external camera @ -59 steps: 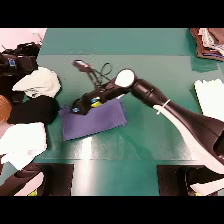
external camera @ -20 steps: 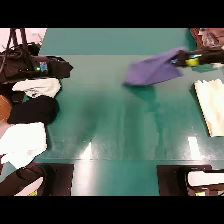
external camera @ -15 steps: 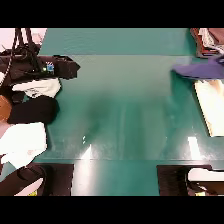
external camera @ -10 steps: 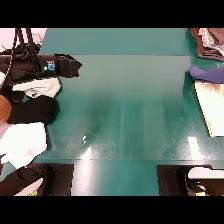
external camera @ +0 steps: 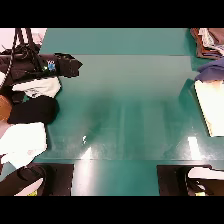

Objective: Fold the shirts.

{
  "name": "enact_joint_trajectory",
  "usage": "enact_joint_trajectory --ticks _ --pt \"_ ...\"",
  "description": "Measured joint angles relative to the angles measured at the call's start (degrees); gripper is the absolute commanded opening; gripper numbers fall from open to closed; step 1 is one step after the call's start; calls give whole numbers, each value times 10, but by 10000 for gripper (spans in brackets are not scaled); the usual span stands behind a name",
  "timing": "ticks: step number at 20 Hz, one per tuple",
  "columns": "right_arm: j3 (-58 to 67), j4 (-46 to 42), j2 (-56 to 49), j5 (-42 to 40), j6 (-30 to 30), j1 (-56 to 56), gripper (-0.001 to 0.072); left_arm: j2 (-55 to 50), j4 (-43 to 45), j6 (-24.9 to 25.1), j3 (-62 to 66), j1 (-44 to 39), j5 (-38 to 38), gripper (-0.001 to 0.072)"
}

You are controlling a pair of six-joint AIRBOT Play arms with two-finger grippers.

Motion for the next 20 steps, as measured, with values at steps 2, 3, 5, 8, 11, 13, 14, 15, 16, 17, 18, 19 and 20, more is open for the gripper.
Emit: enact_joint_trajectory --ticks 2,3,5,8,11,13,14,15,16,17,18,19,20 --pt "-21 -19 21 14 0 -2 14 0 0 0 0 0 -1 26" --pt "-37 -30 34 19 0 -3 14 0 0 0 0 0 -2 26" --pt "-80 -51 65 28 0 -3 15 0 0 1 0 0 -3 26" --pt "-153 -106 112 44 6 -4 15 0 0 2 0 0 -4 26" --pt "-232 -203 161 61 39 -4 30 0 0 7 0 0 -5 26" --pt "-277 -270 187 76 62 -5 443 0 0 13 0 0 -7 26" --pt "-299 -300 199 86 70 -9 592 0 1 15 0 0 -8 26" --pt "-318 -321 209 94 76 -15 597 0 0 16 0 0 -8 26" --pt "-332 -335 216 104 82 -22 597 0 1 17 0 0 -8 26" --pt "-341 -348 223 113 87 -31 597 0 0 18 0 0 -8 26" --pt "-344 -357 228 122 92 -38 597 0 0 19 0 0 -8 26" --pt "-344 -356 232 129 95 -43 596 0 0 19 0 0 -8 27" --pt "-339 -343 236 134 97 -47 595 0 0 19 0 0 -8 27"
